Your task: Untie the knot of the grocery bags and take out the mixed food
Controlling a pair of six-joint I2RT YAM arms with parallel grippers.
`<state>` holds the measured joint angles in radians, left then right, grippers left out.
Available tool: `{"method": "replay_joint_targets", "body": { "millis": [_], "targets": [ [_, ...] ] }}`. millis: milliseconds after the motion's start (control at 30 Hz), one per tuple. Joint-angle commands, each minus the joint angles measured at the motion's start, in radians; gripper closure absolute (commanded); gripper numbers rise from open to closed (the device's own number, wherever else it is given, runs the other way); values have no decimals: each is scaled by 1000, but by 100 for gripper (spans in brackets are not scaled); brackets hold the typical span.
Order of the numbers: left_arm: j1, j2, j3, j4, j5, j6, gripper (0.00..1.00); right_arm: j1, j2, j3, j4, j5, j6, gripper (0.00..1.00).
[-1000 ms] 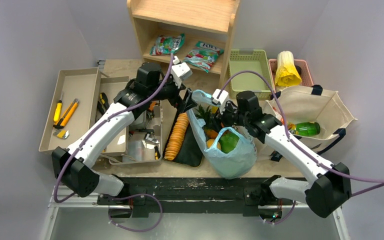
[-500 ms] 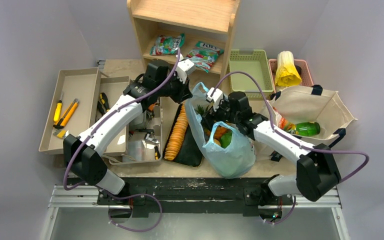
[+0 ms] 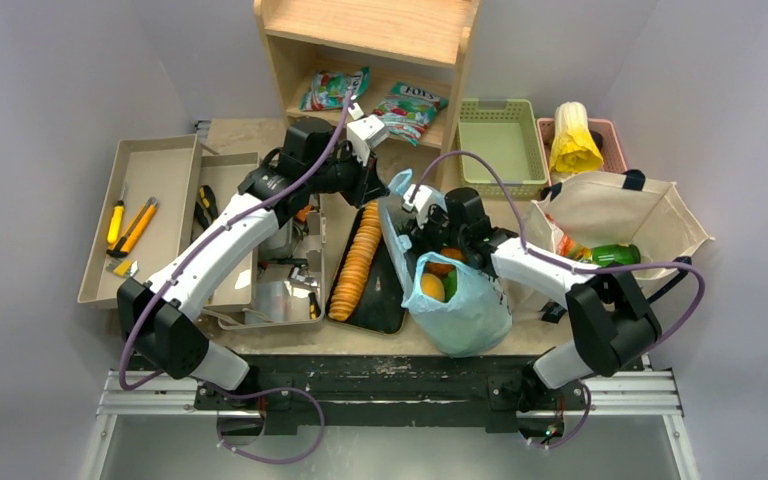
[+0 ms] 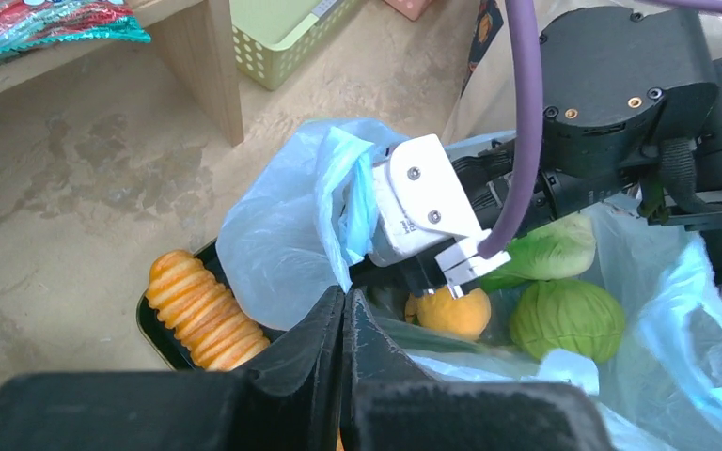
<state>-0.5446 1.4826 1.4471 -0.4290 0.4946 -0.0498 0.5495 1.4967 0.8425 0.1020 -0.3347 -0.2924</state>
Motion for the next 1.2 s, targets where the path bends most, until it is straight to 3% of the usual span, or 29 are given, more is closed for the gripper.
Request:
{"method": "replay_joint_targets", "body": {
  "millis": [0,33,67,267,633,800,1000,1167],
  "targets": [
    [0,-25,7,2,19,-6,100,0,-62,65,-33,-35,-64,91],
    [4,-25,6,0,16,-6,100,-1,-94,79,-77,-42,-71,99],
    [6,-24,3,0,15,-5,100,-1,-128,89,-110,-48,-72,100],
    [28,3,5,7,1,-22,100,-1,-345,138,-258,-77,-13,100],
    [38,52,22,3,2,-50,100,0,-518,297,-403,-112,75,100],
    [41,67,28,-7,9,-47,100,4,-543,384,-383,-160,92,100],
    [42,74,39,-22,16,-12,100,4,-461,605,-297,-97,185,100],
    [41,66,21,8,47,-6,100,-10,-371,761,-193,146,283,100]
  ]
}}
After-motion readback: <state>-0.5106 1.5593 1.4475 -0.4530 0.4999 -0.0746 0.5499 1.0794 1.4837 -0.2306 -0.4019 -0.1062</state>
